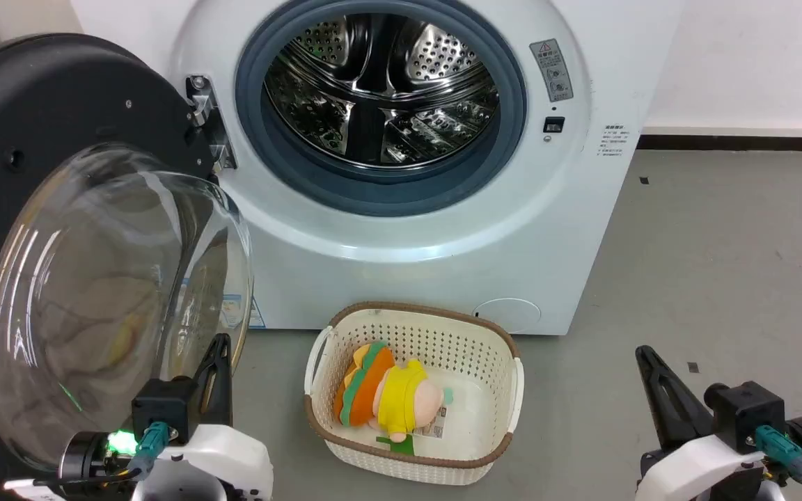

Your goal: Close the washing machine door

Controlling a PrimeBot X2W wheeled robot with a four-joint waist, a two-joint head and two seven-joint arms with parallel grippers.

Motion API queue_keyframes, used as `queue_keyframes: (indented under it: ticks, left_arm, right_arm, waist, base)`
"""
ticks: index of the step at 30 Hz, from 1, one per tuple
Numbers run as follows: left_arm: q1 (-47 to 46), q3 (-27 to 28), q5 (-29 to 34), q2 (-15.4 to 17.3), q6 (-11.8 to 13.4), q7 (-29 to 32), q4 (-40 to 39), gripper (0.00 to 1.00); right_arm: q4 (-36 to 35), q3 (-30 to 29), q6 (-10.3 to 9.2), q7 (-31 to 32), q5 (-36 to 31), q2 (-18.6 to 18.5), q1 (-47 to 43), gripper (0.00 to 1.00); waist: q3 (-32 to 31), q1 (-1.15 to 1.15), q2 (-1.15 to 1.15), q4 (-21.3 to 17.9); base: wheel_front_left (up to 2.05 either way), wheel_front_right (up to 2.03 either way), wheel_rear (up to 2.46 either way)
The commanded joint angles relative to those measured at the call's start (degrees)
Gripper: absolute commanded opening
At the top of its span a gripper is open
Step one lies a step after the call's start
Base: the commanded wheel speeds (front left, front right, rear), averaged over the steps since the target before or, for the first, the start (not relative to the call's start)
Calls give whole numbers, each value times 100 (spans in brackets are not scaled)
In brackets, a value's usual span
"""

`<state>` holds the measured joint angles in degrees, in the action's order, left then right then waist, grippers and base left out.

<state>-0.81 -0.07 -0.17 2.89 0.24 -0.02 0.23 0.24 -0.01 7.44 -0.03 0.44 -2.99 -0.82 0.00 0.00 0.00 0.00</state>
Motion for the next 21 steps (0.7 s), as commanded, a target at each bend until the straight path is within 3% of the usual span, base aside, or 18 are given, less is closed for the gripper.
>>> queue_keyframes:
  ticks: [1, 21]
  left_arm:
    - [81, 7, 17, -2, -24, 2, -23, 0]
    - [81, 7, 17, -2, -24, 2, -23, 0]
  right_arm:
    - [-24, 1, 5, 3, -44, 12, 82, 0]
    - [-24, 1, 5, 3, -44, 12, 82, 0]
  waist:
    - [0, 0, 0, 0]
    - [0, 0, 0, 0]
  base:
    - [0, 0, 0]
    - [0, 0, 0]
